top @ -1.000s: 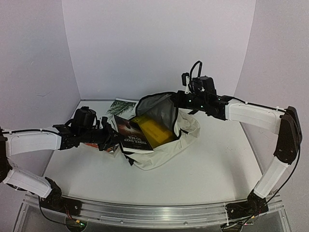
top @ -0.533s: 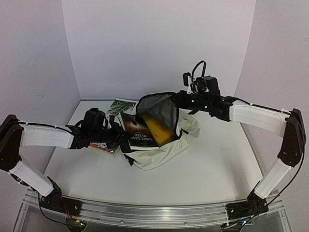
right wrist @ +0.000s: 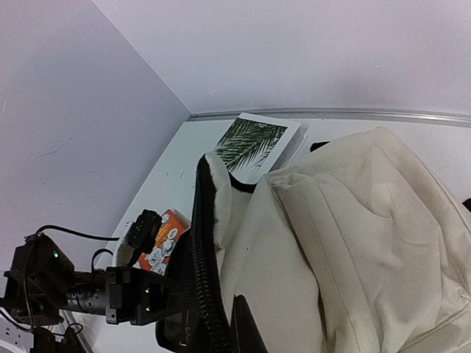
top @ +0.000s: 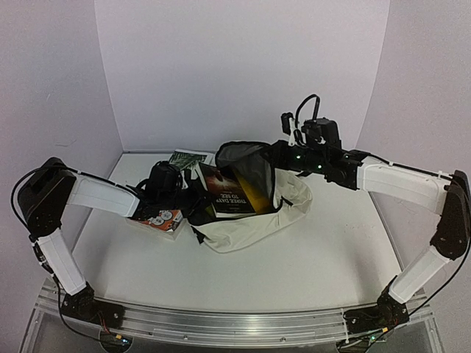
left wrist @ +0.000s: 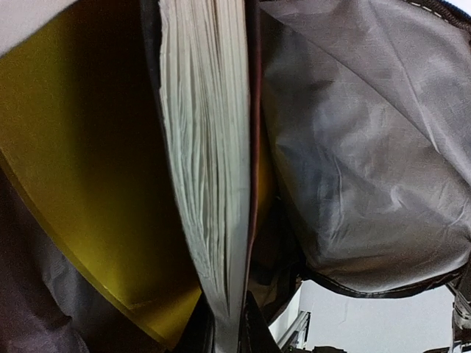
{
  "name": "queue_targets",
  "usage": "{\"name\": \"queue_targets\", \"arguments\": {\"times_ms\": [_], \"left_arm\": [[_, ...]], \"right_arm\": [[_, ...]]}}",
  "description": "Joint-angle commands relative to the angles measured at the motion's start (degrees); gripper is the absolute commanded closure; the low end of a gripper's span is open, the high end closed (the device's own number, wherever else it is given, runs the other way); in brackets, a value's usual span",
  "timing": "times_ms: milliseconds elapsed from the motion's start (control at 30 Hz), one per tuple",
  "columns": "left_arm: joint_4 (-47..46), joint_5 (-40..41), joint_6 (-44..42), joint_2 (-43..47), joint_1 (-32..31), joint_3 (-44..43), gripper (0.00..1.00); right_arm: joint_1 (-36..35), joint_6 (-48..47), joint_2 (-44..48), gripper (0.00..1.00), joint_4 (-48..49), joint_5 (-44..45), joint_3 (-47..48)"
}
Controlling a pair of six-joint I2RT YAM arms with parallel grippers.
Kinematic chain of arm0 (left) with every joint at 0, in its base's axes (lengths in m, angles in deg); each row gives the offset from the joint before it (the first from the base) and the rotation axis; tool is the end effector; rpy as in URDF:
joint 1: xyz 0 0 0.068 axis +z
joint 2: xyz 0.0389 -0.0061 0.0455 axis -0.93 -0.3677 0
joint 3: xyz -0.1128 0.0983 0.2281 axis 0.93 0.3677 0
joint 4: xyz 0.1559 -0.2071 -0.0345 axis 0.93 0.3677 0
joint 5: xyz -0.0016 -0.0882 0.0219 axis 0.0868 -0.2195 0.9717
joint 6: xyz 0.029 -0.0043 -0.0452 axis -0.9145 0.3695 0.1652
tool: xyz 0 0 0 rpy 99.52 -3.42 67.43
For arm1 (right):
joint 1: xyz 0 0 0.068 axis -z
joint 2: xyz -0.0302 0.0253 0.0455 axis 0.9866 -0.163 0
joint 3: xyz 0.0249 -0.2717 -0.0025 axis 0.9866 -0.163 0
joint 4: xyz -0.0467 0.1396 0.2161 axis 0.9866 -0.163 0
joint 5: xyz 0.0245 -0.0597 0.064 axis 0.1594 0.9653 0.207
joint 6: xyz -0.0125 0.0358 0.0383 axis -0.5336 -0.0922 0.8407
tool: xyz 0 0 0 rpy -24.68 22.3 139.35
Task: Pack the student bag
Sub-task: Place the book in the student bag.
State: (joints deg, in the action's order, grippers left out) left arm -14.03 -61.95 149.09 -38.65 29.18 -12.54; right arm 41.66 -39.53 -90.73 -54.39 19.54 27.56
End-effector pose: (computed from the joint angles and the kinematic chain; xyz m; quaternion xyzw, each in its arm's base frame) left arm 0.2766 -0.2388 0.1868 -0.1165 0.8336 -0.4904 0.2262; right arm 0.2891 0.2426 0.3296 -0.1384 0.7828 0.3946 0.4608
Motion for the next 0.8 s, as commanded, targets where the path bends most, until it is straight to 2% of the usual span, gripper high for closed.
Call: {"name": "queue_targets", "arguments": {"times_ms": [0,167,333,467,500,600,667,767], "left_arm": [[-6.1,1.3,0.8,-2.0,-0.9,-5.3,1.0],[-5.1,2.0,4.1,-2.9,-3.5,-5.2,0.97],[-4.3,0.3,4.8,-5.1,-4.4,-6.3,0.85],[3.3,2.3,0.1,-3.4,-4.3,-7.7,0.69],[8.8,4.5,-2.9,-2.2,-4.3,-8.6,0.64],[15.7,8.0,-6.8,1.1,-4.3,-9.2,0.5],[19.6,9.5,-8.8,1.9,-4.3,-10.2,0.45],[23.6,9.5,-10.3,1.4,-4.4,-11.9,0.43]], "right_arm": [[-1.3,0.8,4.0,1.0,5.8,0.9,0.8],[-1.4,1.8,4.4,1.0,5.9,4.2,1.6],[-1.5,2.6,3.7,1.0,6.5,3.8,2.4],[-1.6,2.5,3.8,1.0,6.5,4.0,2.1],[-1.6,2.5,4.1,1.0,6.4,4.0,1.9],[-1.6,2.4,4.5,1.0,6.4,4.2,1.4],[-1.6,2.4,4.4,1.0,6.4,4.1,1.4],[-1.6,2.4,4.2,1.0,6.4,3.9,1.4]]}}
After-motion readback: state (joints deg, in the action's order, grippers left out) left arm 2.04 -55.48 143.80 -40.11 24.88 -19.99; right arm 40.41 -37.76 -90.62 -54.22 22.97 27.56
